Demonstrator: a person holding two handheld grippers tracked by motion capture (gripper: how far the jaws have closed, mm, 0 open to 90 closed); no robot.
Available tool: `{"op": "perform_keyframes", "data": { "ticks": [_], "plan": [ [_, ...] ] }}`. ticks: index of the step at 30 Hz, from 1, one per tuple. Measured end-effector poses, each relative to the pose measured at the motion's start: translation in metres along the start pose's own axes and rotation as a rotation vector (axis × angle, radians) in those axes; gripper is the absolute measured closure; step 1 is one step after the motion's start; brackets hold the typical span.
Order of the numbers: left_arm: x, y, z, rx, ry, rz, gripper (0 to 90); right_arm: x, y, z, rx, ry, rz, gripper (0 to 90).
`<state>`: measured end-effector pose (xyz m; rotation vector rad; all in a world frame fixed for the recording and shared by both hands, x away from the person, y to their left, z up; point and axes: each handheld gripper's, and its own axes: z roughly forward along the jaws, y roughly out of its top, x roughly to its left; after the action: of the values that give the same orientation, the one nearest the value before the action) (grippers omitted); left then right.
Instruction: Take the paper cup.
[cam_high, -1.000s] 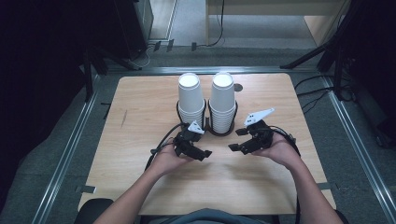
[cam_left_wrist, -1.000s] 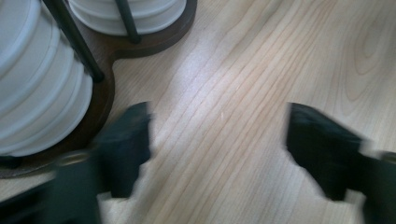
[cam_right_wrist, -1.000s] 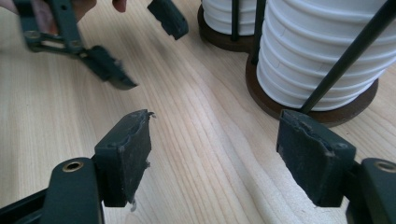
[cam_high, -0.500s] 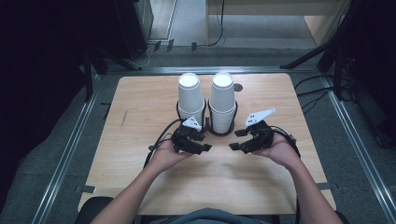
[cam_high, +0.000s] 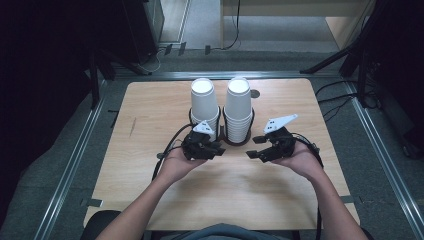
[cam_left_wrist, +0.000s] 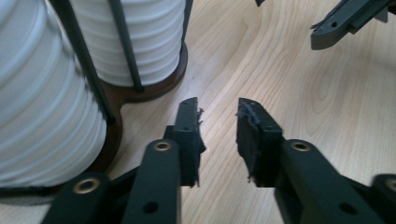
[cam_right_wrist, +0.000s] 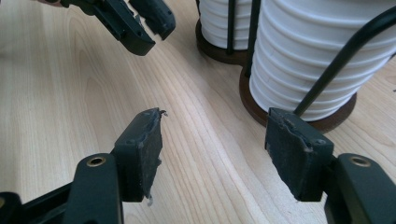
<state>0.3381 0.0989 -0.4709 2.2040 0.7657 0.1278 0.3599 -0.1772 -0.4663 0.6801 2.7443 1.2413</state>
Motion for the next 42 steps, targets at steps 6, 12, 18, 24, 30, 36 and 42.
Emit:
{"op": "perform_keyframes", "data": {
  "ticks": [6,12,18,24,30,36,42],
  "plan": [
    [-0.005,0.011,0.001,-0.006,0.027,0.017,80.9,-0.002,0.008,-0.005,-0.002,-0.017,0.022,36.7],
    [-0.006,0.025,0.003,-0.011,0.033,0.001,87.3,-0.006,0.016,-0.012,0.002,-0.038,0.034,34.7],
    [-0.004,0.044,0.007,-0.029,0.059,-0.034,89.9,-0.013,0.028,-0.021,-0.004,-0.048,0.042,31.2],
    [-0.003,0.052,0.009,-0.049,0.104,-0.067,90.0,-0.019,0.042,-0.029,-0.004,-0.062,0.028,28.4],
    [0.0,0.057,0.008,-0.066,0.127,-0.105,90.0,-0.023,0.055,-0.035,-0.004,-0.074,0.023,26.6],
    [0.003,0.061,0.008,-0.065,0.158,-0.114,89.9,-0.028,0.074,-0.04,-0.011,-0.105,0.018,23.2],
    [0.003,0.063,0.009,-0.066,0.166,-0.118,89.6,-0.033,0.087,-0.042,-0.017,-0.111,0.015,20.6]
  ]
}}
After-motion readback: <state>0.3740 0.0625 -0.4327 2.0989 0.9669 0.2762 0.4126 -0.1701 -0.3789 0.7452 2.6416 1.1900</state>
